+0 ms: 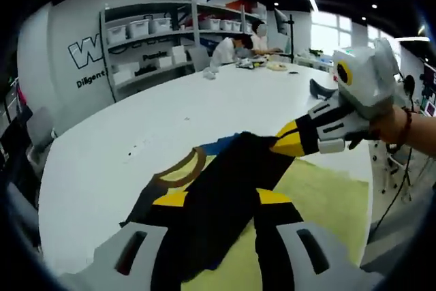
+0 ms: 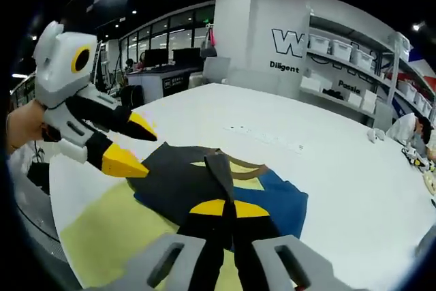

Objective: Fold the garment on the visible template until the final outline fits inside the template.

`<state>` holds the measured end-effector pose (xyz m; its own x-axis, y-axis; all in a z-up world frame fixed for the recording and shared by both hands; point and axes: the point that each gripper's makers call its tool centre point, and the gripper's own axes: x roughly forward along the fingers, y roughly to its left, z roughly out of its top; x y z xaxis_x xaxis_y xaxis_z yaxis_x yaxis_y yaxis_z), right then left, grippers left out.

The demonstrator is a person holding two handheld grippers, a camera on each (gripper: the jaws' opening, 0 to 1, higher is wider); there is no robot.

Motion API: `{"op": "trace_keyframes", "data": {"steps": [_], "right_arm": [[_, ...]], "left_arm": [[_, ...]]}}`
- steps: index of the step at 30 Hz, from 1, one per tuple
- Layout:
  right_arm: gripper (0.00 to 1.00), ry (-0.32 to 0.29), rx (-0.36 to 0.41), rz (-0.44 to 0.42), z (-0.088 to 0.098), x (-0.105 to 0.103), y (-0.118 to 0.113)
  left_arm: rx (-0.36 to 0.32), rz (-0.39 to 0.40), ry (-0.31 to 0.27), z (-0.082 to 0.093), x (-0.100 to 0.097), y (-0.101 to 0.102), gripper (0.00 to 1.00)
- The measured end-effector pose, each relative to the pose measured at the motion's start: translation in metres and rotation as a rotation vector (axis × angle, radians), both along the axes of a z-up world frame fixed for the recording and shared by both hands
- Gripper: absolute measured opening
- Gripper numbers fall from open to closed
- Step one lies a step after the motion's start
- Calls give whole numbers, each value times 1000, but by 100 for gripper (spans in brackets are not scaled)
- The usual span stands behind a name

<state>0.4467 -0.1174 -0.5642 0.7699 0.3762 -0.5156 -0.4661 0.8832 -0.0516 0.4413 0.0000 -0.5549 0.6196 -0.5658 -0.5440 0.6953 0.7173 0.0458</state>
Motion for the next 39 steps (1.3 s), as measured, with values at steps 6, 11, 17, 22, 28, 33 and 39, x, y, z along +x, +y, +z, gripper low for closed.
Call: {"op": "trace_keyframes", "data": {"steps": [6,11,17,22,28,33,39], "right_arm": [[0,61,73,-86,-11,3,-19],[0,86,102,-133,-16,5,-31],[0,121,147,-193,-24,7,-46],[0,158,169,-222,-36,8,-56],[0,216,207,-245,-54,8,-60],[0,247,222,-270,-64,8,-67],[0,261,219,-276,-69,7,-68]], "left_arm": [[111,153,18,-37,-7,64,41],[151,233,33,-57,-12,96,40],[168,262,58,-78,-13,115,36],[168,243,93,-93,-15,115,32],[156,235,97,-101,-12,110,22],[159,234,129,-110,-12,109,10],[155,239,135,-111,-16,111,4]]}}
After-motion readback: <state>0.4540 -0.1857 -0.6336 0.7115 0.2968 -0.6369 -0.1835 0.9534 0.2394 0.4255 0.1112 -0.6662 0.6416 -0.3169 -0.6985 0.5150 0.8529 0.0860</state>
